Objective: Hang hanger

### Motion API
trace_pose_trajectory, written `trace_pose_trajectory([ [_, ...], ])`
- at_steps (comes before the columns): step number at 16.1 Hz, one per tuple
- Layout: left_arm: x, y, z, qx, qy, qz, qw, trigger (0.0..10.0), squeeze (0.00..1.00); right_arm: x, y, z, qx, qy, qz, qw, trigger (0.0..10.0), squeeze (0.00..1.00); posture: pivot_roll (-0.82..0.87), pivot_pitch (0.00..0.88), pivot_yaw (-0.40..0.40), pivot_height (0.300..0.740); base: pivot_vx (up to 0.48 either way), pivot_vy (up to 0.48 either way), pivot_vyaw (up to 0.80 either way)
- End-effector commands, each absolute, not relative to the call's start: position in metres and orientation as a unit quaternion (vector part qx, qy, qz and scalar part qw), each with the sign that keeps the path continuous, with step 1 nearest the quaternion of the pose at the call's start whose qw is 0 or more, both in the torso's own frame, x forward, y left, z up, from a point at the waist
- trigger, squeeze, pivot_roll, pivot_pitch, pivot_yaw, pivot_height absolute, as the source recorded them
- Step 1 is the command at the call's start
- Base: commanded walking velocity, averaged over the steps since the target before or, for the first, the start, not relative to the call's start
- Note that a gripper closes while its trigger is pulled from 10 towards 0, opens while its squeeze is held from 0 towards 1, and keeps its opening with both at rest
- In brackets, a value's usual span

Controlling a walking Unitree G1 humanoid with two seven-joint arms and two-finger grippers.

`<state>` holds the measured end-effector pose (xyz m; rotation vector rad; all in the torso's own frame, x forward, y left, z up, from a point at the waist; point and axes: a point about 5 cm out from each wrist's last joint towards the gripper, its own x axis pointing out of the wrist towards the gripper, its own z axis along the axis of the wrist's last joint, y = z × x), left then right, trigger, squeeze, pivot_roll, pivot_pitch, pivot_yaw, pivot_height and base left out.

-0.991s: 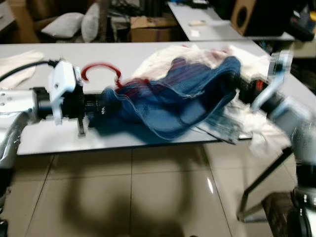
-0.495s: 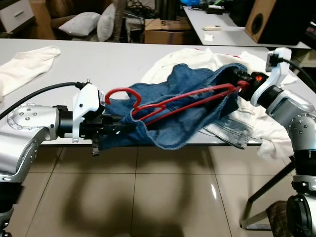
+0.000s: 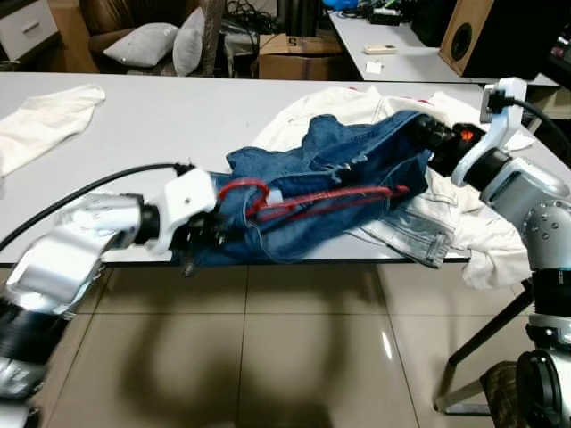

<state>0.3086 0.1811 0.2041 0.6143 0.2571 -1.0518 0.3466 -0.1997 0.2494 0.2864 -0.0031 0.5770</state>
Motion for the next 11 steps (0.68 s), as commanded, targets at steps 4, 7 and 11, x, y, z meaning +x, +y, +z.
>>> trace_pose_trajectory([
  [4,0.309,0.188,0.225,0.264,0.074,-0.496,0.824,0.0,0.00,0.340,-0.208,0.252,0.100,-0.005,0.277,0.956,0.0,0.00,0.01,0.000,0.012,0.740,0.000,0.000,0.00],
  [7,0.301,0.195,0.231,0.230,0.067,-0.523,0.818,0.0,0.00,0.338,-0.212,0.249,0.096,0.001,0.272,0.957,0.0,0.00,0.01,0.000,0.015,0.740,0.000,0.000,0.00],
  [11,0.306,0.201,0.221,0.249,0.088,-0.498,0.826,0.0,0.00,0.338,-0.207,0.251,0.093,-0.002,0.283,0.955,0.0,0.00,0.02,0.000,0.009,0.740,0.000,0.000,0.00],
])
